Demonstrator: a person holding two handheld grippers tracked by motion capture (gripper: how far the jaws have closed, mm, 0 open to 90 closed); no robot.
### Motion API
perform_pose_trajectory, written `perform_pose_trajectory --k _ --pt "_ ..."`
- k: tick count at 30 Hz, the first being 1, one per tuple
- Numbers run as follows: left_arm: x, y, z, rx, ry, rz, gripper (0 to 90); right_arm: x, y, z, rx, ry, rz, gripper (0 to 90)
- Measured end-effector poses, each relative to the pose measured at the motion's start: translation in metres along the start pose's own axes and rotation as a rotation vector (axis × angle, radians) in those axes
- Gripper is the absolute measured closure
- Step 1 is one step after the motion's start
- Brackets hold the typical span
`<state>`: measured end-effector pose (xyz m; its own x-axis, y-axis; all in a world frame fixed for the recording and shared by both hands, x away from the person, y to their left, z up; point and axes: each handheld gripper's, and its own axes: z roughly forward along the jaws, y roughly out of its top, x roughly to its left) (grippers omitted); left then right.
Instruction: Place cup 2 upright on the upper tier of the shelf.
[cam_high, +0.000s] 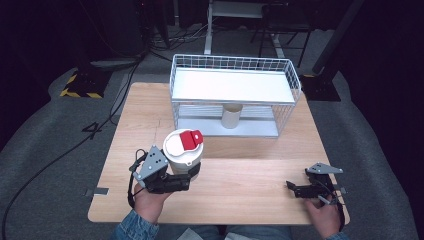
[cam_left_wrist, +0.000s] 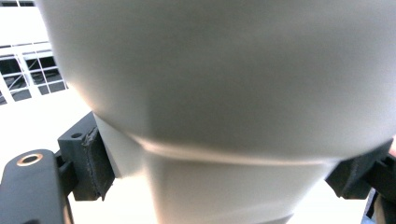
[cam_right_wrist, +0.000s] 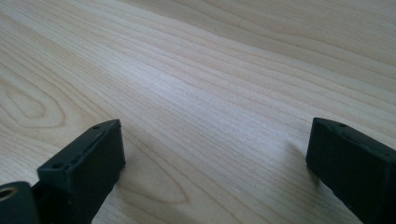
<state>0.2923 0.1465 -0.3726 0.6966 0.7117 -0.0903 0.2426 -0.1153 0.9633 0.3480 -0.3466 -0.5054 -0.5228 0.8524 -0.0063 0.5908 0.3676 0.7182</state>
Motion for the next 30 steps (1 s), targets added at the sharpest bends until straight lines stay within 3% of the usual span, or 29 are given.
perform_pose_trajectory --k 30 --pt "0.018 0.068 0.039 -0.034 -0.003 0.019 13.8 0.000 0.000 0.001 -0.001 0.004 0.000 4.1"
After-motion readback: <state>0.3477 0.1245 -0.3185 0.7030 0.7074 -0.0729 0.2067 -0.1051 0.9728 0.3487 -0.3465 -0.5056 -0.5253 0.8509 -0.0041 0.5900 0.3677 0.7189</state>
